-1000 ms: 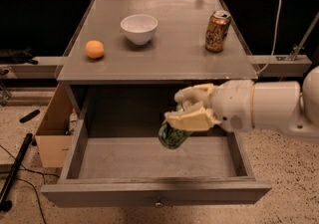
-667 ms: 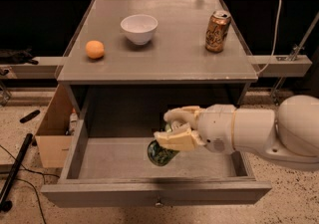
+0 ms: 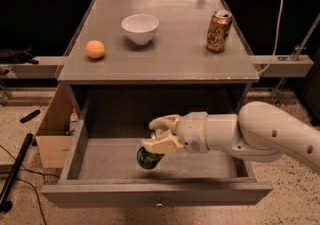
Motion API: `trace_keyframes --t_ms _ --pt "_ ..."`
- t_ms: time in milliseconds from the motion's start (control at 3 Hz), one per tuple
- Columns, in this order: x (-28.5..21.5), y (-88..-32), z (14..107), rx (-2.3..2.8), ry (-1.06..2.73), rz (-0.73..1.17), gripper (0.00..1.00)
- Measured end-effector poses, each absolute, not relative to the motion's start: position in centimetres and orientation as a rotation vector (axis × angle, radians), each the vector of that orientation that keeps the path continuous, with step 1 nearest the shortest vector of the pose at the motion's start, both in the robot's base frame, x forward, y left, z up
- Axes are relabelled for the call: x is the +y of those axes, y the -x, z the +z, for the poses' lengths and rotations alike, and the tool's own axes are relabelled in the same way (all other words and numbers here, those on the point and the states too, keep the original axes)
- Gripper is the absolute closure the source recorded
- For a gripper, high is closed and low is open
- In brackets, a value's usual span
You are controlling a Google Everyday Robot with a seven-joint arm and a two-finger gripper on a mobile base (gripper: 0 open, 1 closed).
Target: Place green can into top drawer
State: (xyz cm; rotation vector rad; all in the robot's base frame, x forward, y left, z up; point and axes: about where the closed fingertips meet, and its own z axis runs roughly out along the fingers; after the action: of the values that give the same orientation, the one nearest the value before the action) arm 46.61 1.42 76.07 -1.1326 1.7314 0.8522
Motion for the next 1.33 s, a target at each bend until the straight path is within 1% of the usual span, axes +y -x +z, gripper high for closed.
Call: trace_keyframes --t_ms 333,667,1000,1333 --pt "2.2 -49.2 74.6 1.721 1.2 0.849 1.0" --pt "0.4 -51.4 73.1 1.736 1.253 0.807 1.0" --pt "-2.3 -52.0 71.6 1.756 1.26 0.768 1.0" --pt "-4.3 -51.1 69.9 1.779 1.223 0.76 1.0"
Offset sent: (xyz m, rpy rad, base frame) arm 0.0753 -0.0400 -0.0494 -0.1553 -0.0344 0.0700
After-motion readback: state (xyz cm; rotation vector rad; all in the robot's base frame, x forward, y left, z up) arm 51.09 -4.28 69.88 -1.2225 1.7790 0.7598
